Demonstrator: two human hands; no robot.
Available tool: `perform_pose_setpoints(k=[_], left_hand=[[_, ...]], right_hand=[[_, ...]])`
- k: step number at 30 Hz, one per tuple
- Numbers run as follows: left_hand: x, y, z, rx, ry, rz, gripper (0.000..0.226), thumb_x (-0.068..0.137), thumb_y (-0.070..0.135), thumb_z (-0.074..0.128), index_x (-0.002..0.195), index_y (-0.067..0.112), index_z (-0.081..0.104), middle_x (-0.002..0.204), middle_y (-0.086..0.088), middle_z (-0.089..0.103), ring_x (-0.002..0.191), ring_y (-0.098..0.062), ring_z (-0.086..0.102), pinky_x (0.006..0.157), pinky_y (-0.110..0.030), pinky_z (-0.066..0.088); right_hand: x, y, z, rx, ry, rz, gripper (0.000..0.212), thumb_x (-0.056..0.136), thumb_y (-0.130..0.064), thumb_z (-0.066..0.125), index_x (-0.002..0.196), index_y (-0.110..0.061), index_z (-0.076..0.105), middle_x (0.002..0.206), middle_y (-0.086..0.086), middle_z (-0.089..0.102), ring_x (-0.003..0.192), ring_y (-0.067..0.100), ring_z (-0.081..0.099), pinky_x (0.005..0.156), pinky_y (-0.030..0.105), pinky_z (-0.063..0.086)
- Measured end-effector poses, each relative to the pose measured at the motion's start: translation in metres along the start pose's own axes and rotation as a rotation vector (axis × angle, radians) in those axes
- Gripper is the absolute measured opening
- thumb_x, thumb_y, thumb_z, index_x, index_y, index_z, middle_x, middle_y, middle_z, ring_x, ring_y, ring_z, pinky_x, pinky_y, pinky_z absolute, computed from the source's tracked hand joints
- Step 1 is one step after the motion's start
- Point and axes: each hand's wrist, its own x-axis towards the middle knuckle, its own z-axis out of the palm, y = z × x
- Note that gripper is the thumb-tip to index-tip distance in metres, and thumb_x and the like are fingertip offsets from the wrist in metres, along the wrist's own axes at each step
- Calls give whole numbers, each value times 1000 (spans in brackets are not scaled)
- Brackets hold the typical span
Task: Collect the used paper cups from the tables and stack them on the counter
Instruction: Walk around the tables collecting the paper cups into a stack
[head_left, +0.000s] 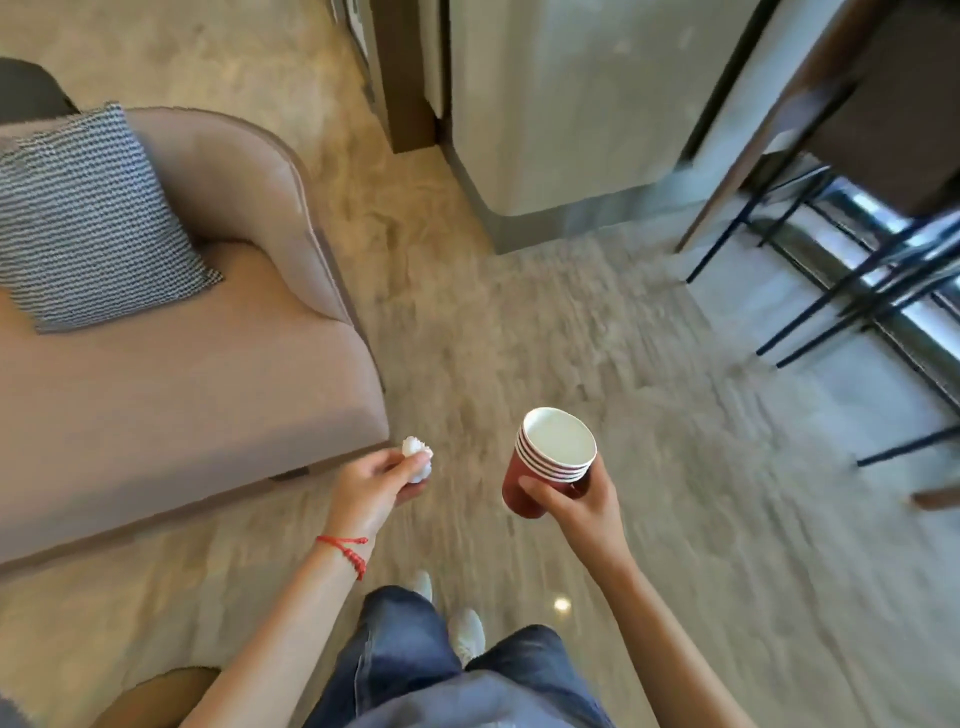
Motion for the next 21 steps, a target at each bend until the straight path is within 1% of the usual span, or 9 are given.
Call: perform_pose_setpoints(k=[3,7,9,13,17,21], left_hand=[[23,12,50,75,-116,-4,10,79,10,70,71,4,69,61,4,70,63,-6,66,59,-17,54],[51,22,117,157,-292,-20,9,79,8,69,70,6,69,59,3,68,59,-6,65,56,-16,53],[65,27,150,191,-370,-31,9,79,7,69,70,7,69,59,3,68,59,-6,65,56,-16,52],[97,42,219,256,-516,-52,8,80,5,68,71,5,69,61,-1,67,58,-6,65,57,-16,54],[124,66,290,323,-670,-62,8,79,5,68,71,2,68,61,-1,65,56,-7,63,59,-16,54],[143,90,358,373,-792,-41,11,79,4,68,68,3,68,60,-1,65,60,-11,61,62,-17,55]], right_hand=[[11,-1,-32,53,139,-2,55,68,-6,81,115,-18,55,107,-2,68,98,8,64,80,22,51],[28,-2,-70,116,310,-13,53,68,-3,80,111,-22,56,104,-5,68,92,-1,64,74,13,49],[41,-4,-89,137,386,-11,53,68,-2,80,109,-24,55,103,-5,68,90,-2,64,74,12,49],[73,-13,-125,158,536,-2,54,66,0,80,111,-18,55,101,-3,67,85,-7,63,71,9,47],[103,-23,-162,185,672,-1,55,66,2,80,113,-13,56,101,-1,68,85,-4,64,72,11,48],[127,-36,-199,218,795,-8,55,66,4,79,113,-11,56,100,-2,67,82,-6,64,70,11,48]])
